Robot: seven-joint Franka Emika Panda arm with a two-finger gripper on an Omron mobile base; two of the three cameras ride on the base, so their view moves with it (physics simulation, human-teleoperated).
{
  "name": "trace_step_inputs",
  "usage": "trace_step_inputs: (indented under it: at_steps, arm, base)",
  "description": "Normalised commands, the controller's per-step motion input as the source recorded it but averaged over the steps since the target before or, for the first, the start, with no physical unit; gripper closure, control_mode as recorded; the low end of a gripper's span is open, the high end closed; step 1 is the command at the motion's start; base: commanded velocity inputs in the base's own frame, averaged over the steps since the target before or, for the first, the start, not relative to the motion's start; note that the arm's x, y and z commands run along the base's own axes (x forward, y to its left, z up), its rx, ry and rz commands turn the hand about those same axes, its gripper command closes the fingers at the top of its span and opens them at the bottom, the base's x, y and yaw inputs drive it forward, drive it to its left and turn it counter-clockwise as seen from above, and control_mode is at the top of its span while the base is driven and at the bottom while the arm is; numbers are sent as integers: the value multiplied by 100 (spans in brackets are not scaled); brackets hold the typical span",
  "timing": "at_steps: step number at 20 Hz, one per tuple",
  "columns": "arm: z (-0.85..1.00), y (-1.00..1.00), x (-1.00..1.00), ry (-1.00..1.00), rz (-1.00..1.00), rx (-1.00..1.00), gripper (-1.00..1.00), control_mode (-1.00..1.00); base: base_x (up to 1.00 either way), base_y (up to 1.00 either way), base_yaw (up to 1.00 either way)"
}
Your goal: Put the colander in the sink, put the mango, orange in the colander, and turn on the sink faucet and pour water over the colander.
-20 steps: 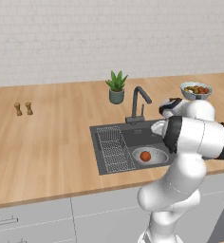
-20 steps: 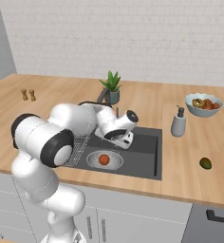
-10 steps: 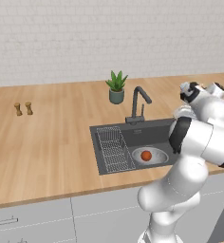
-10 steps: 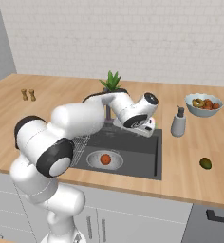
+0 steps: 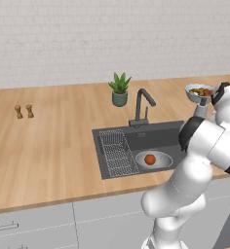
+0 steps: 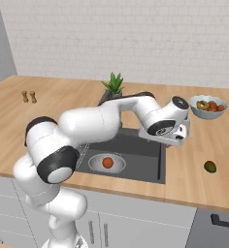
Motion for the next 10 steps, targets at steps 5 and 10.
trace_step_inputs:
  at_steps: [5, 10]
  arm:
    - [0, -87, -16, 0, -6, -16, -100, -100]
    - [0, -69, 2, 0, -4, -13, -100, -100]
  base:
    - [0, 0, 0]
    - [0, 0, 0]
